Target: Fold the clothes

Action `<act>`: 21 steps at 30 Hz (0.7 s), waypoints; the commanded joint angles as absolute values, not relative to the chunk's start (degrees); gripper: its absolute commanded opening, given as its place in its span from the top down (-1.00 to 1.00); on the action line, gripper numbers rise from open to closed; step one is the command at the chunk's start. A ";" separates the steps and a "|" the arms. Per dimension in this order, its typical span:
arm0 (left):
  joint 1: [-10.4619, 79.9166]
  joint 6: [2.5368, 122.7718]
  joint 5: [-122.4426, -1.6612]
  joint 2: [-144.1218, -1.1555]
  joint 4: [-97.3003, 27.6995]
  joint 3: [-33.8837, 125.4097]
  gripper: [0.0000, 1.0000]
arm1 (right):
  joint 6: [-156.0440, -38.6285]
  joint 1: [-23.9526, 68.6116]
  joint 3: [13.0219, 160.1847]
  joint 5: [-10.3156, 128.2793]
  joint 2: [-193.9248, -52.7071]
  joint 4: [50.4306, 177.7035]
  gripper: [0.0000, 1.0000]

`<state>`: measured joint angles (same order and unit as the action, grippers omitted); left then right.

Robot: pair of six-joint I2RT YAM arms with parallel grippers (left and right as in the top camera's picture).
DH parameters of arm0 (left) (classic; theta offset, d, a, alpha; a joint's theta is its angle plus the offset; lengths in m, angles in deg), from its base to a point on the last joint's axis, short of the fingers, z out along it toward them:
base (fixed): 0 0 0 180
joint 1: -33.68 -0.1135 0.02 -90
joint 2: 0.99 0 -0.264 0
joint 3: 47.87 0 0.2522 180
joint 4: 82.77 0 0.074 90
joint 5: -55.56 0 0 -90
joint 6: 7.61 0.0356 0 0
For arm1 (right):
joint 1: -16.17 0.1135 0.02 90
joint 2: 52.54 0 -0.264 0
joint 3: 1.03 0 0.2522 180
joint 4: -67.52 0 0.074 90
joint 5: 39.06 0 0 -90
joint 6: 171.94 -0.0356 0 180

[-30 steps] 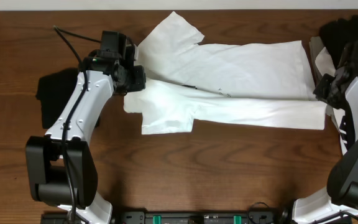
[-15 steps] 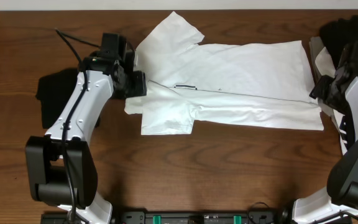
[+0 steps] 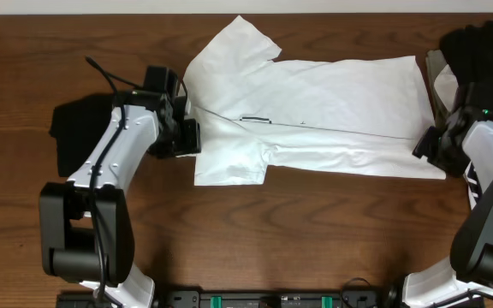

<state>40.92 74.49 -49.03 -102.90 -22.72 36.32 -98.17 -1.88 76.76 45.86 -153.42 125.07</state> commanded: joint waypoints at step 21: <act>45.51 74.40 -50.49 -103.75 -36.93 26.20 0.75 | -97.66 -1.40 73.30 46.71 -153.93 122.01 -0.18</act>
<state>45.43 74.10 -49.72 -102.92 -36.73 26.62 -98.01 -1.88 73.50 46.49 -153.42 122.08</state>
